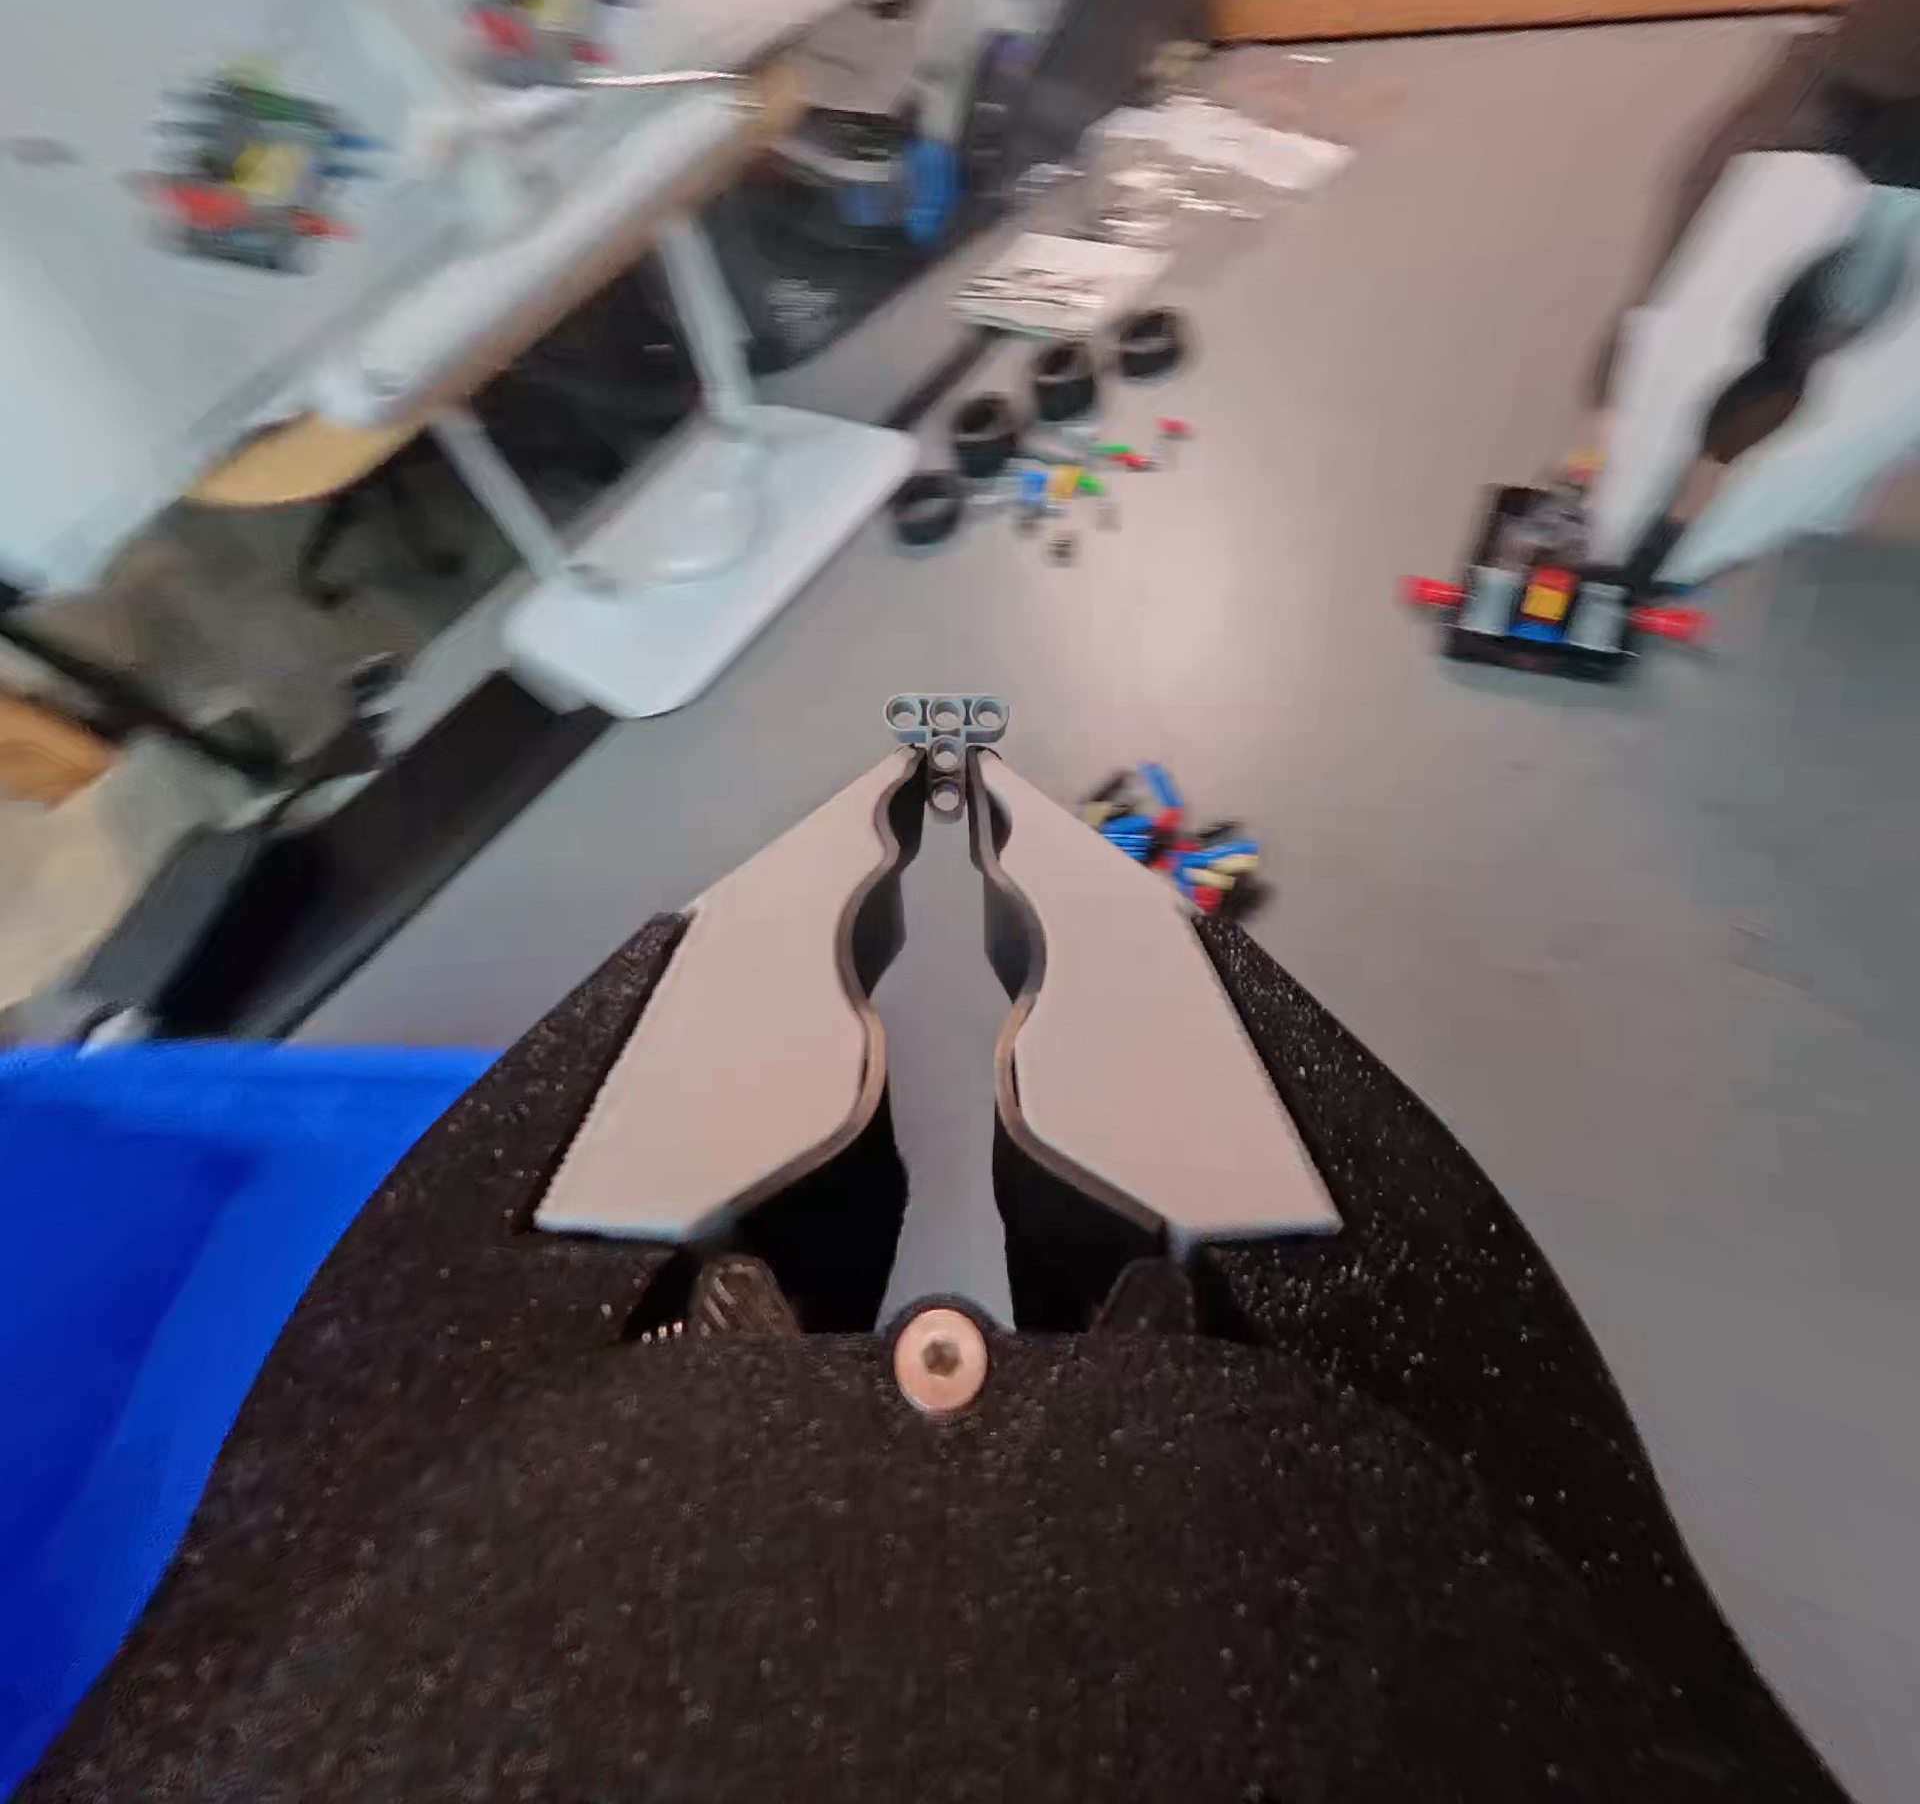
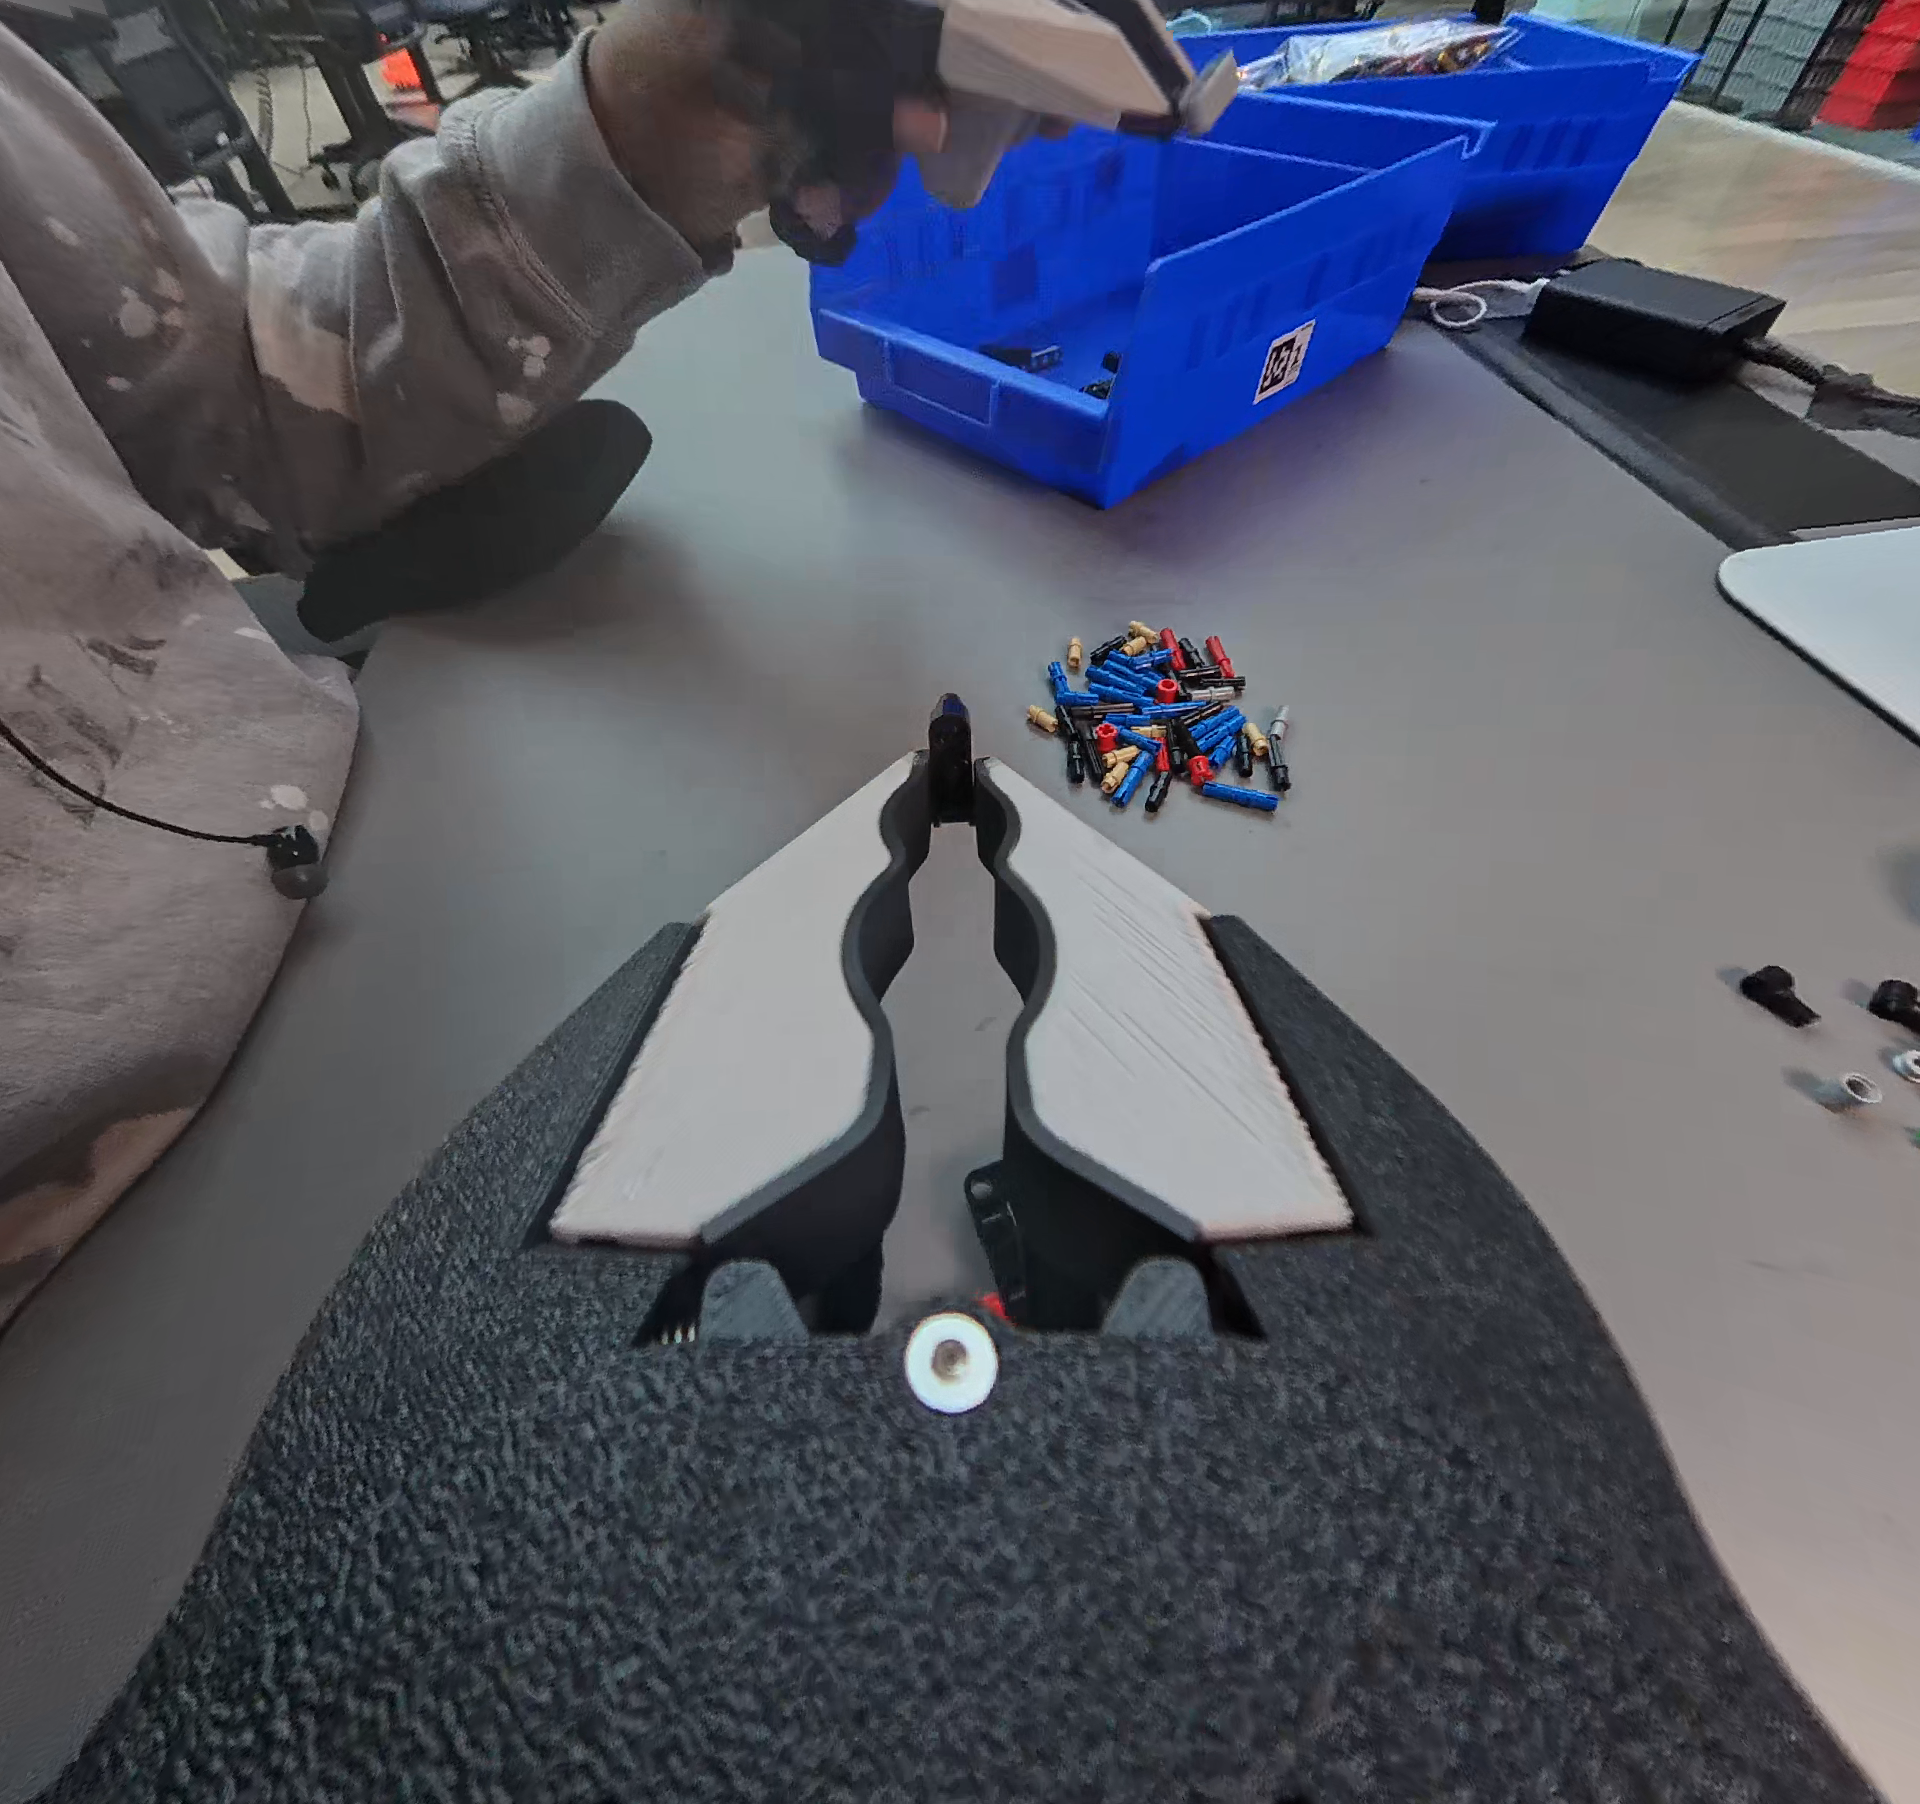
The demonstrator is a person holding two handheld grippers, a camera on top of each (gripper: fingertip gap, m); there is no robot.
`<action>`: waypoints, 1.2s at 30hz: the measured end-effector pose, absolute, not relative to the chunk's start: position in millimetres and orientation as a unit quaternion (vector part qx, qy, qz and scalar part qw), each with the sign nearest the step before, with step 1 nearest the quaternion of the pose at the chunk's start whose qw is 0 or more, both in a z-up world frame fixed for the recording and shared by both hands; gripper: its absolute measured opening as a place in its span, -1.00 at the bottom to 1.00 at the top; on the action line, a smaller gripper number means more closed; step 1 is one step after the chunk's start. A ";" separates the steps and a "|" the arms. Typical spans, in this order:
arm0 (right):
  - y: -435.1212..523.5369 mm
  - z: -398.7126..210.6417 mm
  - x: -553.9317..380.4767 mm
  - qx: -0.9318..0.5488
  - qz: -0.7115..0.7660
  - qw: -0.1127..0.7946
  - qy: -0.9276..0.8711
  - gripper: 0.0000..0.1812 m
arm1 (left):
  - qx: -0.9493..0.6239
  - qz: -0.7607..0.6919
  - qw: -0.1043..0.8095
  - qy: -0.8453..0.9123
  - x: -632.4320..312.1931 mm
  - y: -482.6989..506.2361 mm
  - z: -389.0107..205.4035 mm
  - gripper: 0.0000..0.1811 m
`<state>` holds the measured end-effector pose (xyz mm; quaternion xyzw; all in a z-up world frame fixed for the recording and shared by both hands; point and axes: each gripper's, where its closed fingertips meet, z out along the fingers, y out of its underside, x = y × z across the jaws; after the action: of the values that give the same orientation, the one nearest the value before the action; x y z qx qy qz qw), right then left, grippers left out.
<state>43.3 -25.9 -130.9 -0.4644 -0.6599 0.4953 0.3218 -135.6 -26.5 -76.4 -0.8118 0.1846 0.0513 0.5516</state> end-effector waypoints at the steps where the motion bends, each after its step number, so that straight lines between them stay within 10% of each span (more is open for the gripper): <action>1: -24.4 -127.4 43.3 -0.465 0.502 0.324 -0.653 -0.92 | -0.820 0.107 0.549 0.123 -178.6 -31.0 -66.4 -0.93; 9: -26.1 -125.7 39.8 -0.466 0.515 0.326 -0.641 -0.92 | -0.879 0.219 0.423 -0.002 -282.7 -54.6 -113.9 -0.77; 14: -26.2 -122.6 35.5 -0.462 0.516 0.343 -0.634 -0.92 | -0.801 0.009 0.580 0.149 -151.1 -22.5 -71.5 -0.69; 19: -32.1 -113.9 32.1 -0.443 0.525 0.369 -0.626 -0.92 | -0.743 -0.315 0.530 0.262 -6.6 -41.0 -93.5 -0.71; 36: -63.3 -108.7 34.8 -0.411 0.599 0.296 -0.620 -0.92 | -0.704 -0.346 0.517 0.342 44.2 -61.5 -99.9 -0.95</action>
<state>34.8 -63.3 -108.7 -0.4112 -0.6198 0.5993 0.2958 44.2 -61.5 -99.9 -0.7036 0.3424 -0.3463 0.5174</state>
